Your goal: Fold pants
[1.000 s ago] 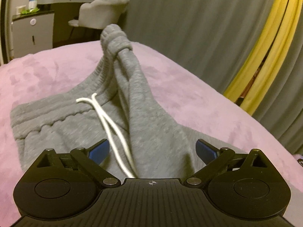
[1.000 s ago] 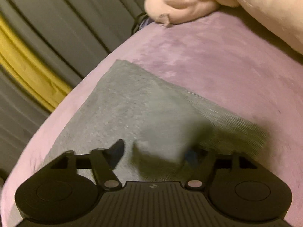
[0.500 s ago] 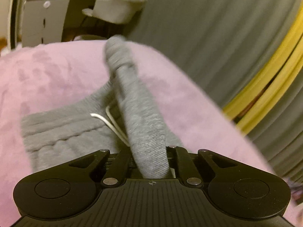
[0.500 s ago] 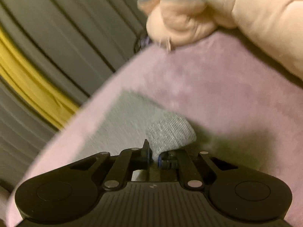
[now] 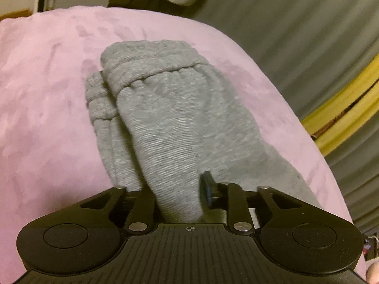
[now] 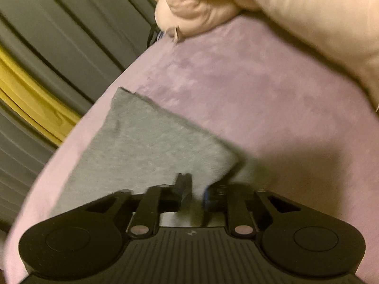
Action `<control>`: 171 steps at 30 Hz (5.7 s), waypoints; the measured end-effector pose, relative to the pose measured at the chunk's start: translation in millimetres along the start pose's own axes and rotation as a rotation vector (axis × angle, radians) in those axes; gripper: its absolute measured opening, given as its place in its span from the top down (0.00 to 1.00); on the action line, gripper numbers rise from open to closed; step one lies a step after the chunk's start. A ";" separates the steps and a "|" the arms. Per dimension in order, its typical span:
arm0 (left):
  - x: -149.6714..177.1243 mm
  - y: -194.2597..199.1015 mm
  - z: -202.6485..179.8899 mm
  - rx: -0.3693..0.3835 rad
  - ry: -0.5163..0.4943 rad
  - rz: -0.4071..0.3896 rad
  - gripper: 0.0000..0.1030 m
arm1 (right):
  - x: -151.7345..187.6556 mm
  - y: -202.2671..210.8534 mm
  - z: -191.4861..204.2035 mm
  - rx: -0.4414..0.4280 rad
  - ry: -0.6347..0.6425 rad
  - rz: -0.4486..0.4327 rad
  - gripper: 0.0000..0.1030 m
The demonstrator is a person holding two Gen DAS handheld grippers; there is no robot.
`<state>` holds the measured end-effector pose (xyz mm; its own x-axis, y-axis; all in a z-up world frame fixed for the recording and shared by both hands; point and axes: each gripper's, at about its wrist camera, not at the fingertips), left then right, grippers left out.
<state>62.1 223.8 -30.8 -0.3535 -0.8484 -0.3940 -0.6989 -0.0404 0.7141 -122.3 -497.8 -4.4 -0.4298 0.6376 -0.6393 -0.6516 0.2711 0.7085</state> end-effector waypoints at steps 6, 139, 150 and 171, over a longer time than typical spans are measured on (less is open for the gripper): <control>5.0 -1.4 -11.8 -0.008 -0.038 -0.032 0.67 | 0.8 -2.2 12.0 0.041 0.041 -0.018 0.95; 138.9 12.4 -102.0 -0.145 -0.395 -0.214 0.00 | -24.2 47.3 33.8 -0.070 0.233 -0.116 0.88; 148.4 13.5 -105.1 -0.090 -0.448 -0.196 0.00 | 106.3 73.3 280.4 -0.534 1.012 -0.047 0.70; 241.0 -35.7 -201.5 0.324 -0.632 0.451 0.10 | 44.7 24.8 181.4 -0.290 0.397 0.093 0.15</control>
<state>127.2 -85.5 -34.6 -0.8561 -0.2879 -0.4293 -0.5169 0.4671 0.7174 -44.4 -331.7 38.8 -0.6625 0.3105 -0.6817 -0.7218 -0.0214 0.6917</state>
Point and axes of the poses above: each gripper's, at about its wrist camera, not at the fingertips, and y roughly against the way its jaws point, z to its left, x to its underside, and after that the axes turned 15 degrees about y, right-handed
